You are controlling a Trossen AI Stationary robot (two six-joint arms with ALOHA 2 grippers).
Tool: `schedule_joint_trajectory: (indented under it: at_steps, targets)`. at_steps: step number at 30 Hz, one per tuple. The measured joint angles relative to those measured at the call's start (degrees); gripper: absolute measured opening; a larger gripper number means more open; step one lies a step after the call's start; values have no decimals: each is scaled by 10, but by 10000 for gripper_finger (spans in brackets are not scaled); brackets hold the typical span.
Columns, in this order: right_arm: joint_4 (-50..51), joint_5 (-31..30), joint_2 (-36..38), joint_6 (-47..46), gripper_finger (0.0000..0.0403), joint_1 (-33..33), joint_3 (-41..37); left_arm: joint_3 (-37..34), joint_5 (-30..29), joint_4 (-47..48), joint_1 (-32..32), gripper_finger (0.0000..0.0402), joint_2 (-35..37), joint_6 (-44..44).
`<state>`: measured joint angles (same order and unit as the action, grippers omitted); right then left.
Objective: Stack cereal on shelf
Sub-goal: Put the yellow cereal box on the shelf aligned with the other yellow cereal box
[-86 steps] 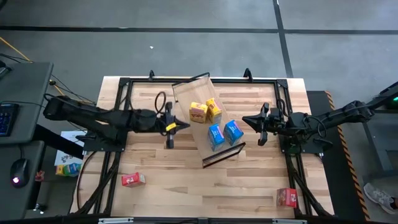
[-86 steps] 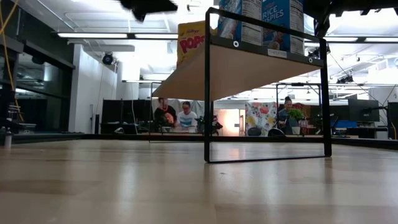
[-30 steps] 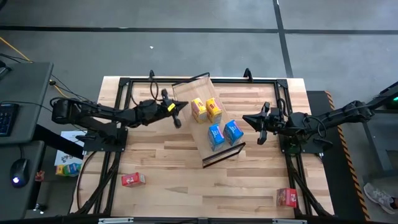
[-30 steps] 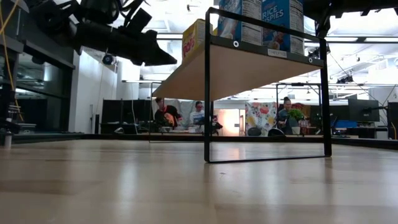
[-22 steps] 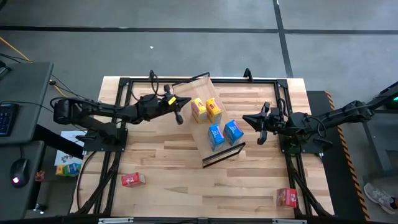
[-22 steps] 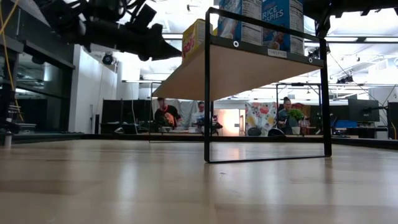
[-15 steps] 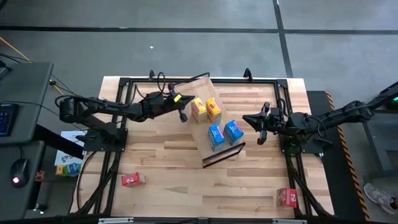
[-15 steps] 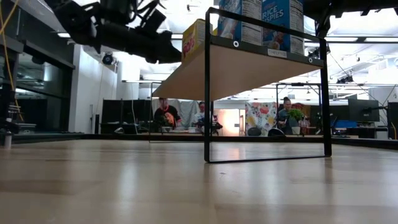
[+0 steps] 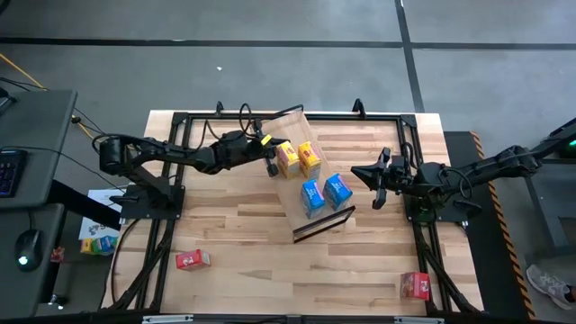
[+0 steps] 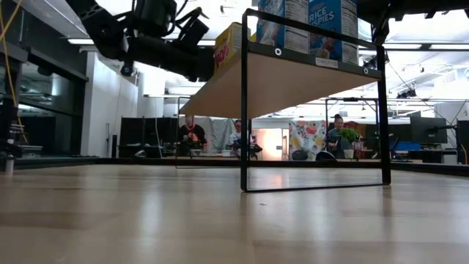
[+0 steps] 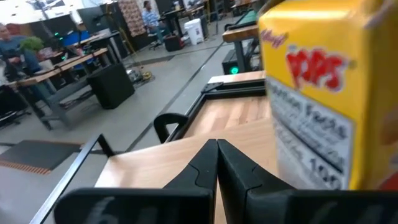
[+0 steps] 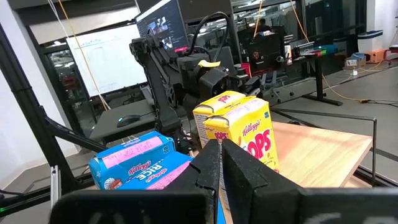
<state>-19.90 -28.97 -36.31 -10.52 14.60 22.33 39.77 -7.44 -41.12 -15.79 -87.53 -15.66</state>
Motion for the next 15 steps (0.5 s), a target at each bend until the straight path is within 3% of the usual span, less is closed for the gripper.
schedule_joint_trajectory:
  at_steps: [15]
  targets:
    - [0,0,0,0,11,0,0,0,45,-34,1,0,0,15]
